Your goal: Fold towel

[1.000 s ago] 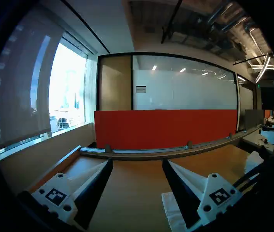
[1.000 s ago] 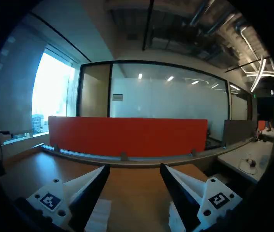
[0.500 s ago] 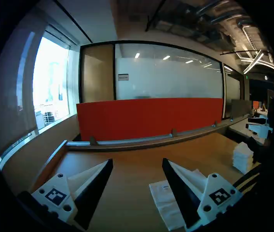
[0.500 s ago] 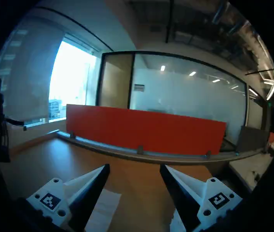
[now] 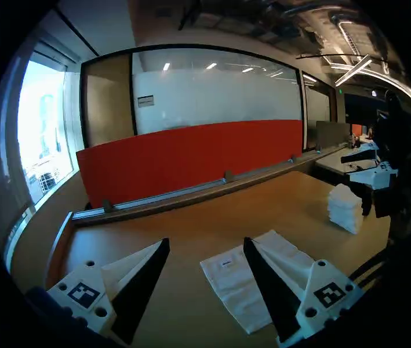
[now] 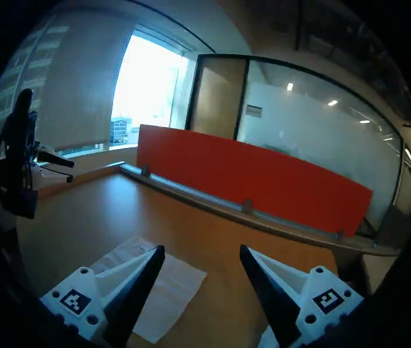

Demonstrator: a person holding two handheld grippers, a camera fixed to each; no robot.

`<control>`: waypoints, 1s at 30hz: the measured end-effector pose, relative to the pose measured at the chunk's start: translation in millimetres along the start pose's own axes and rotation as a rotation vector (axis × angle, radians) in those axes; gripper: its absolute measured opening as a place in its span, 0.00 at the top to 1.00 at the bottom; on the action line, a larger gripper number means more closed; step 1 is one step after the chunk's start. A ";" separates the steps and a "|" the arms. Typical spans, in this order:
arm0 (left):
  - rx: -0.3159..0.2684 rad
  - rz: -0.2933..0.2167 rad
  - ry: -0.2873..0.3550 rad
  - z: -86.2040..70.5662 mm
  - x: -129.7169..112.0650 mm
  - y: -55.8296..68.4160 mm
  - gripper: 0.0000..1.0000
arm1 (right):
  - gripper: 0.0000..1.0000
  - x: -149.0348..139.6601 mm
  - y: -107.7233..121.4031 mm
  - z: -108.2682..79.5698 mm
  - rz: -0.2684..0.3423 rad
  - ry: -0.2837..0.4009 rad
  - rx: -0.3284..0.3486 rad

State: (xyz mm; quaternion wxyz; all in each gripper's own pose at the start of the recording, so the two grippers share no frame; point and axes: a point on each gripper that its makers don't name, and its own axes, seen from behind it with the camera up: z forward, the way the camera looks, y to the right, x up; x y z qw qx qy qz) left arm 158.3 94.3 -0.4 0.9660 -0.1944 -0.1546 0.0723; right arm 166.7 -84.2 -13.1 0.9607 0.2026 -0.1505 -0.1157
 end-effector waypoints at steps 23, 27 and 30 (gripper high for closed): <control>-0.103 -0.019 -0.207 23.8 -131.3 46.0 0.06 | 0.00 -120.1 -36.1 22.9 -0.030 -0.191 0.084; -0.110 -0.019 -0.234 27.9 -151.1 51.3 0.06 | 0.00 -140.5 -44.2 27.4 -0.036 -0.218 0.098; -0.118 -0.018 -0.252 30.5 -164.3 55.7 0.06 | 0.00 -154.2 -50.3 29.5 -0.033 -0.239 0.110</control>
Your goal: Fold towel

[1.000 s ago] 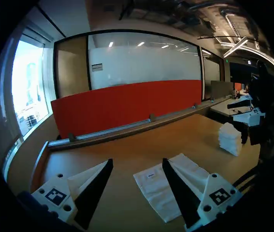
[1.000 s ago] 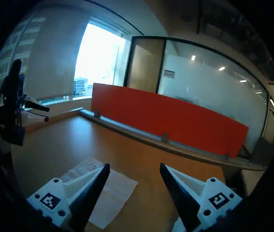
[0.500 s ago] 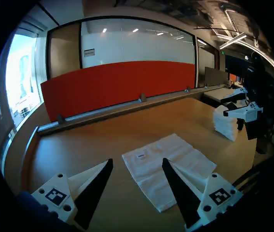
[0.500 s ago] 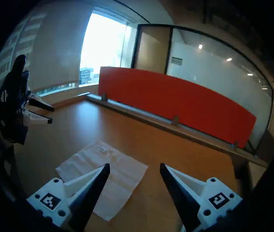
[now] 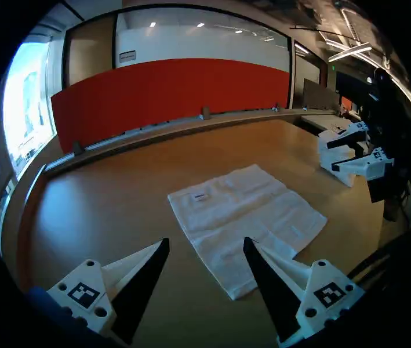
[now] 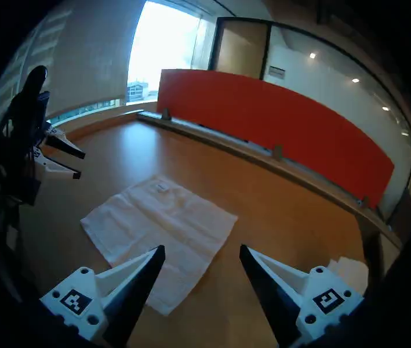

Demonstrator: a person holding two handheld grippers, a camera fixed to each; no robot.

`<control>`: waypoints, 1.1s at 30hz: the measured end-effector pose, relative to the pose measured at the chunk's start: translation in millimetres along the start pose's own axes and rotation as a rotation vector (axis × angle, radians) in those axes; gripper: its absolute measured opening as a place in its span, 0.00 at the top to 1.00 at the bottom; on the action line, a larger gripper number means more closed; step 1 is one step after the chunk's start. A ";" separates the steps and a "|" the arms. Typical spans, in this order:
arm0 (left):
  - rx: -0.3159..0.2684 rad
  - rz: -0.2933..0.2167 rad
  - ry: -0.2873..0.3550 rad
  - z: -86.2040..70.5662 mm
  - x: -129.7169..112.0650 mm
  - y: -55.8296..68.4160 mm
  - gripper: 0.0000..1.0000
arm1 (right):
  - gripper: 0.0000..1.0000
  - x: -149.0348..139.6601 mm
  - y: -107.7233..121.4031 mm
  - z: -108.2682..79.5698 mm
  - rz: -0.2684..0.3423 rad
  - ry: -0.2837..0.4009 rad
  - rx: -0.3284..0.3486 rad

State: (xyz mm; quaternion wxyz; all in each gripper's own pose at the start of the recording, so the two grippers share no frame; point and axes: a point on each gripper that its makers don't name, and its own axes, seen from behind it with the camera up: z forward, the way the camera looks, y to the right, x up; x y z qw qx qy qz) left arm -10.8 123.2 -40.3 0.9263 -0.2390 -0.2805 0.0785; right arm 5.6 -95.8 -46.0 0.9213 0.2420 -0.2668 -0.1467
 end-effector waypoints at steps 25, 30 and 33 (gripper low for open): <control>-0.055 0.029 -0.189 35.9 -91.4 22.7 0.06 | 0.01 -98.6 -42.8 27.1 -0.021 -0.164 0.094; -0.064 0.035 -0.219 38.8 -102.9 27.9 0.06 | 0.04 -114.5 -52.2 28.8 -0.019 -0.201 0.121; -0.063 0.041 -0.238 39.9 -110.8 30.5 0.06 | 0.06 -125.0 -57.7 29.0 -0.017 -0.227 0.141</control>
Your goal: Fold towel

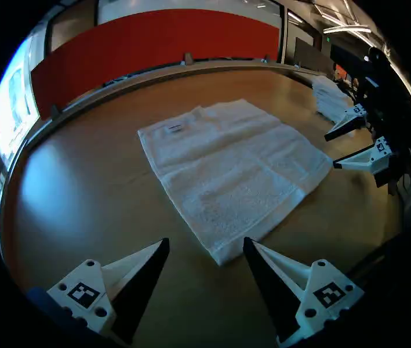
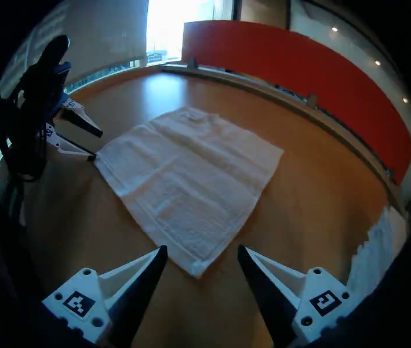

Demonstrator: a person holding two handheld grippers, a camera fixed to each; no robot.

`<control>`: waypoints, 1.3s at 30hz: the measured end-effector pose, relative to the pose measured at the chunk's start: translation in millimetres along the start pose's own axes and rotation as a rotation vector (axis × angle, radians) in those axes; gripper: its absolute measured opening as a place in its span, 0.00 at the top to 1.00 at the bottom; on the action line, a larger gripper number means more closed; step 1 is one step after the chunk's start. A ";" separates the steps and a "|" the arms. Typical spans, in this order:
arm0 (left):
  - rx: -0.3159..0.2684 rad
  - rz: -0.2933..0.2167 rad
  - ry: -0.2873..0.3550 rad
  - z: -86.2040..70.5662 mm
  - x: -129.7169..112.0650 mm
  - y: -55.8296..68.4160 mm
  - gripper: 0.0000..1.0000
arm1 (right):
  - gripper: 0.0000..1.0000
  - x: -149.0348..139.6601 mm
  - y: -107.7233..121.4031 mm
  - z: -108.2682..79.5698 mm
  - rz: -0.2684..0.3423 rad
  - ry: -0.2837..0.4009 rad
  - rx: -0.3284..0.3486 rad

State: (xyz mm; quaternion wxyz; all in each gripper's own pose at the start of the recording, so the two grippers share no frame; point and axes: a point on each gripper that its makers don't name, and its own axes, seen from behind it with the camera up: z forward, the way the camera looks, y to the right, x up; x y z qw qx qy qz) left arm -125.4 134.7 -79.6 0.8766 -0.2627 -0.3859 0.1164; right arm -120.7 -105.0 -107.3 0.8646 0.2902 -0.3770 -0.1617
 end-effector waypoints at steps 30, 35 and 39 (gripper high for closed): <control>0.005 0.002 -0.048 4.8 -11.8 17.1 0.53 | 0.59 -20.7 -12.5 8.4 0.055 -0.036 0.049; 0.004 -0.003 -0.052 4.8 -12.4 18.8 0.57 | 0.73 -21.0 -9.1 8.2 0.066 -0.039 0.041; 0.005 -0.003 -0.060 5.5 -12.8 19.9 0.65 | 0.77 -20.2 -8.5 8.2 0.058 -0.039 0.037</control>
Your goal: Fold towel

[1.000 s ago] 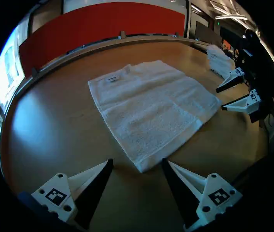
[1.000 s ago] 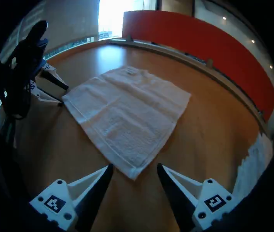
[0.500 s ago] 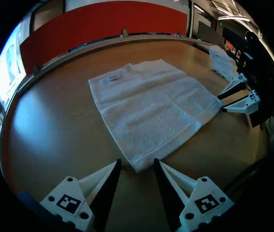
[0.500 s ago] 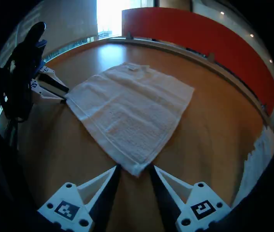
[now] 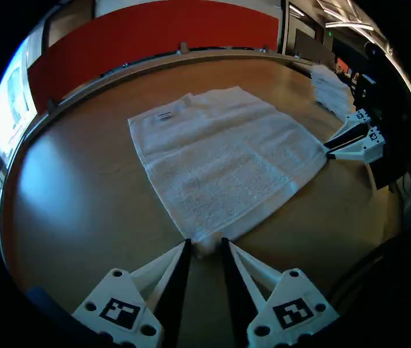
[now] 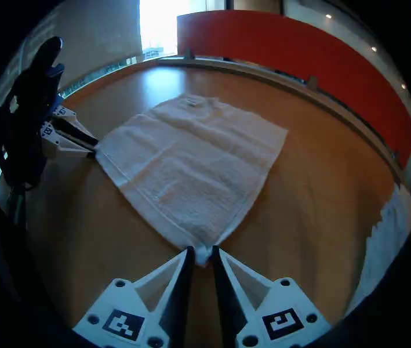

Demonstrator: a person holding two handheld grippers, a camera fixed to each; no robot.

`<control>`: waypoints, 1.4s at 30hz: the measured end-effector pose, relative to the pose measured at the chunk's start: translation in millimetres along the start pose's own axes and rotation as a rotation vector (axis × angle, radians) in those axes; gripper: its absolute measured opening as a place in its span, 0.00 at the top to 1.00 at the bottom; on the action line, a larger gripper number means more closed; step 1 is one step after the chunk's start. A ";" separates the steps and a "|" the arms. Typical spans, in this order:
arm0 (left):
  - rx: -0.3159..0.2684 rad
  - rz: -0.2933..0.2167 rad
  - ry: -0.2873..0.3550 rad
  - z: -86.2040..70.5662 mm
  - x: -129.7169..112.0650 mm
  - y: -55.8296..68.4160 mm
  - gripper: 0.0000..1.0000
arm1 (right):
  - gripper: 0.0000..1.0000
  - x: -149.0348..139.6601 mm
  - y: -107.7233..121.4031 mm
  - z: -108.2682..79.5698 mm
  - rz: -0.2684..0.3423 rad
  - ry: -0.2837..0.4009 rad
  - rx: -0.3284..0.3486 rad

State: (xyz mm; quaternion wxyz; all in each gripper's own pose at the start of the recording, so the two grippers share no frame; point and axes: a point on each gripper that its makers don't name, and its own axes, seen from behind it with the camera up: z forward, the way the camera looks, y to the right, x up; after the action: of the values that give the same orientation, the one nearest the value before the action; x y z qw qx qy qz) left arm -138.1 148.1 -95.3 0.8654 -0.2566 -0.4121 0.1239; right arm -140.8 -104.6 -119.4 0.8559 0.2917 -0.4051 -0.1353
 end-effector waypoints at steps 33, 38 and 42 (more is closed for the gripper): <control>0.004 -0.085 0.021 -23.6 29.0 3.8 0.91 | 0.94 41.7 7.7 -30.8 -0.008 0.069 -0.018; 0.006 -0.099 0.027 -39.1 40.2 2.7 0.91 | 0.94 61.8 8.7 -48.6 -0.004 0.109 -0.024; 0.002 -0.105 0.029 -53.8 47.8 3.8 0.91 | 0.94 76.4 8.2 -65.1 0.000 0.135 -0.026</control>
State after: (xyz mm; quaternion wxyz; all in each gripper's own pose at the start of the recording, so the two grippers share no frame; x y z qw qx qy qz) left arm -66.2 153.3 -94.8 0.8769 -0.2352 -0.4125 0.0750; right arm -42.0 -108.5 -100.1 0.8850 0.2891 -0.3445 -0.1204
